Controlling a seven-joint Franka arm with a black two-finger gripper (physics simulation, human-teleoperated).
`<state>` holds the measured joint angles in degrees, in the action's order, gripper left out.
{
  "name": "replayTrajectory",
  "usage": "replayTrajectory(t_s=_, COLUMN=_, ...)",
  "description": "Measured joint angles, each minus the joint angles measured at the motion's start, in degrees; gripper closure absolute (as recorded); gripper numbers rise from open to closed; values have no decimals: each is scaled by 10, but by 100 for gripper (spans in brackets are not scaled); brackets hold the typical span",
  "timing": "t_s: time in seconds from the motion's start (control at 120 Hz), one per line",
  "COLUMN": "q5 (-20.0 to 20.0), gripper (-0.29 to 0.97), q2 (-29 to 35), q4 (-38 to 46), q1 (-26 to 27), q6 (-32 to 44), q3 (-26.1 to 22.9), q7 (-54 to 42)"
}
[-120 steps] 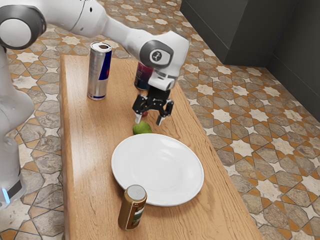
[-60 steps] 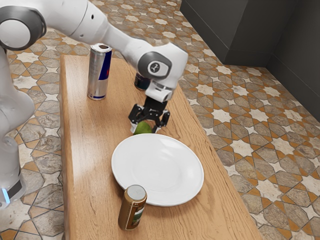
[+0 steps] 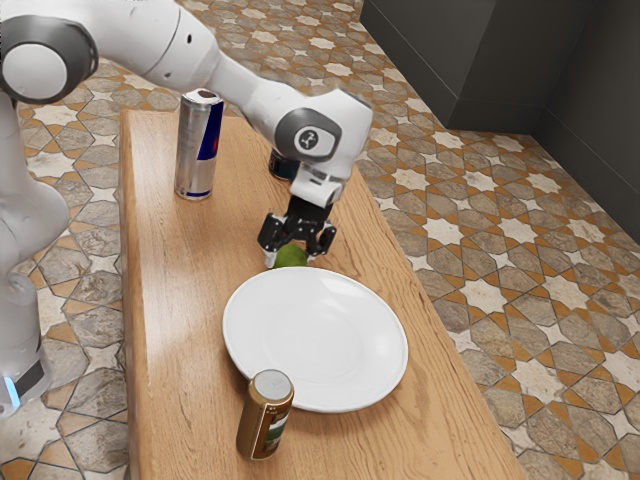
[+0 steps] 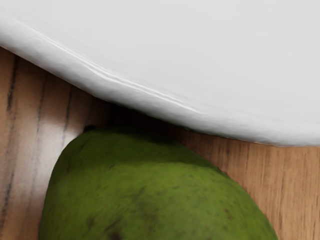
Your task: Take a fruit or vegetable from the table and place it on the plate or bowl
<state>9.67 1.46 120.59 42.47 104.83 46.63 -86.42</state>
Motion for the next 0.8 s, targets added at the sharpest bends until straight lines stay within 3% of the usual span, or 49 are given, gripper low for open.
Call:
replayTrajectory(t_s=0.058, q5=0, gripper=36, q2=-2, q4=-1, q1=2, q6=3, q3=0, q7=1)
replayTrajectory(t_s=0.283, q5=0, gripper=35, q2=-4, q4=-10, q1=0, q6=14, q3=4, q7=5)
replayTrajectory(t_s=0.65, q5=-2, gripper=36, q2=-50, q4=-58, q1=-67, q6=33, q3=5, q7=7)
replayTrajectory(t_s=0.8, q5=-1, gripper=34, q2=-19, q4=-101, q1=-75, q6=12, q3=-5, q7=8)
